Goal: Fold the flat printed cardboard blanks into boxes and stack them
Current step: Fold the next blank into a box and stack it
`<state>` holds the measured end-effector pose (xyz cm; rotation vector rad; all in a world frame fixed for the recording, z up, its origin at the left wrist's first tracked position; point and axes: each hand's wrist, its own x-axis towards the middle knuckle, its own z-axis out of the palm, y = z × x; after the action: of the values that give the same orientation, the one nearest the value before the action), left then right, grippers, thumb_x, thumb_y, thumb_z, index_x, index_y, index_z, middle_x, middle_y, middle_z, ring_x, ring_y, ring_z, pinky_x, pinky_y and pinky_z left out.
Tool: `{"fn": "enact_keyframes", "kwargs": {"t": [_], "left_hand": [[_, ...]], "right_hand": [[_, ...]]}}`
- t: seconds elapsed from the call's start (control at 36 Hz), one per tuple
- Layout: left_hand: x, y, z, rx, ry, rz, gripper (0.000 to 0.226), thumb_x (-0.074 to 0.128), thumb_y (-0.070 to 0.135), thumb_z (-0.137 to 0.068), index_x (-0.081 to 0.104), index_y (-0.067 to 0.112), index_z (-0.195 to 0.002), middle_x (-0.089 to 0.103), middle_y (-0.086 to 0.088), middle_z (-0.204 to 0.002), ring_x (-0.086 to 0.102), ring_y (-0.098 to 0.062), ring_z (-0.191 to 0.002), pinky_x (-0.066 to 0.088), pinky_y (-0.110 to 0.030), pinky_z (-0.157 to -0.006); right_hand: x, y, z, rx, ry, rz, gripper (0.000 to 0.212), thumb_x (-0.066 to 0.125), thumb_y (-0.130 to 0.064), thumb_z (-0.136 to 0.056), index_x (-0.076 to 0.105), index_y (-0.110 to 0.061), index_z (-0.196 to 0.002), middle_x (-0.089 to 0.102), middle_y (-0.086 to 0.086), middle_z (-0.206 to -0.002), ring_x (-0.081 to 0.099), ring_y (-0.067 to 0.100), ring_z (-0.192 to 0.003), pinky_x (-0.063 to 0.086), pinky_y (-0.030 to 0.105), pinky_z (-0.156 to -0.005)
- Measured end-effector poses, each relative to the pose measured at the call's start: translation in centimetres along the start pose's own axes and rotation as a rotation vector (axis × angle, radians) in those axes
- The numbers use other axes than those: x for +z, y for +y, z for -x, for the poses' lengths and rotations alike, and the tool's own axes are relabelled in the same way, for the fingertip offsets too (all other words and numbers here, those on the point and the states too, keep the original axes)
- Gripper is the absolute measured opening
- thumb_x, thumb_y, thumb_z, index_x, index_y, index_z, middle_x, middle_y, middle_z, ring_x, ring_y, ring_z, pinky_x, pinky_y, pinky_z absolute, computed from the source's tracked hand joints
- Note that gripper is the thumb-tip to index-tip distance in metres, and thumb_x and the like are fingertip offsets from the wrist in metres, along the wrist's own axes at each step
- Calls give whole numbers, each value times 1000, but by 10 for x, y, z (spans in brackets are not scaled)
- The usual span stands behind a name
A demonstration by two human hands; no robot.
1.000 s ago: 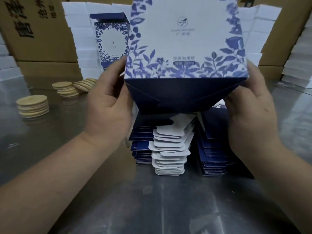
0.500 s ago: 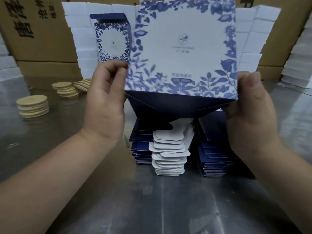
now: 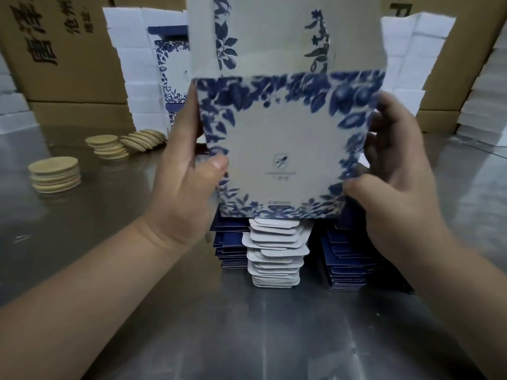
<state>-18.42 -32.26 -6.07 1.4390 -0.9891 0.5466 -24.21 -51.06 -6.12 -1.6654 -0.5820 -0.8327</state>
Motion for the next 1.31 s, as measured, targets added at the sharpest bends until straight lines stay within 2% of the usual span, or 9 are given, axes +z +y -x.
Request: {"fn": "enact_keyframes", "kwargs": {"t": [0.19, 0.36, 0.44, 0.56, 0.67, 0.83, 0.94, 1.11, 1.31], "left_hand": [[-3, 5, -4, 65, 19, -72, 83, 45, 26, -82, -1, -8, -143, 22, -16, -147, 28, -21, -138, 28, -31, -112], [-3, 8, -2, 34, -20, -68, 85, 59, 46, -80, 9, 9, -137, 24, -24, -146, 30, -32, -136, 28, -51, -111], [-4, 9, -5, 81, -25, -103, 87, 56, 50, -84, 0, 11, -137, 13, -24, -151, 20, -32, -141, 23, -55, -112], [-7, 10, -9, 93, -15, -125, 87, 56, 47, -84, -5, 16, -137, 7, -21, -154, 13, -31, -143, 18, -55, -114], [-7, 12, -8, 63, -64, -105, 78, 57, 30, -81, 6, 14, -139, 25, -19, -148, 32, -25, -137, 30, -51, -111], [-10, 15, -9, 24, -76, -108, 59, 56, 30, -77, 26, 29, -128, 29, -22, -145, 34, -34, -134, 31, -57, -107], [-7, 15, -6, 29, -61, -108, 54, 55, 29, -77, 28, 29, -124, 36, -9, -137, 45, -23, -125, 37, -51, -106], [-8, 12, -8, 4, -11, -3, 28, 49, 38, -85, 42, 29, -111, 43, 5, -128, 48, -6, -115, 40, -34, -101], [-12, 11, -13, -118, 154, 202, 40, 30, 46, -89, 65, 32, -76, 59, 5, -115, 59, -7, -106, 45, -27, -90]], "right_hand": [[-2, -3, 0, -34, 77, 107, 52, 50, -42, -76, 35, -41, -126, 48, -11, -117, 46, 1, -116, 35, 37, -106], [-3, 1, -7, -14, -83, 222, 85, 55, -54, -81, 18, -20, -149, 27, 3, -154, 26, 22, -142, 26, 54, -111], [-2, -1, -7, -77, -85, 201, 77, 55, -56, -84, 11, -35, -144, 18, -1, -158, 18, 18, -145, 22, 53, -114], [-3, -2, -10, -83, -94, 207, 74, 54, -43, -85, 19, -23, -147, 23, 5, -156, 22, 22, -144, 24, 54, -113], [-2, -5, -10, -116, -89, 218, 56, 54, -40, -84, 27, -41, -134, 26, 7, -154, 25, 25, -142, 26, 55, -111], [1, -6, -9, -120, -76, 207, 47, 53, -35, -84, 32, -36, -126, 31, 1, -151, 29, 17, -140, 29, 48, -112], [2, -6, -9, -117, -78, 229, 44, 52, -35, -82, 35, -38, -122, 35, -17, -141, 35, 4, -135, 34, 32, -110], [1, -5, -12, -151, -91, 285, 44, 52, -33, -80, 35, -38, -120, 41, -16, -131, 43, 5, -125, 35, 29, -105], [2, -1, -13, -133, -105, 185, 34, 44, -35, -83, 41, -39, -116, 42, -9, -132, 42, 21, -129, 36, 54, -104]]}}
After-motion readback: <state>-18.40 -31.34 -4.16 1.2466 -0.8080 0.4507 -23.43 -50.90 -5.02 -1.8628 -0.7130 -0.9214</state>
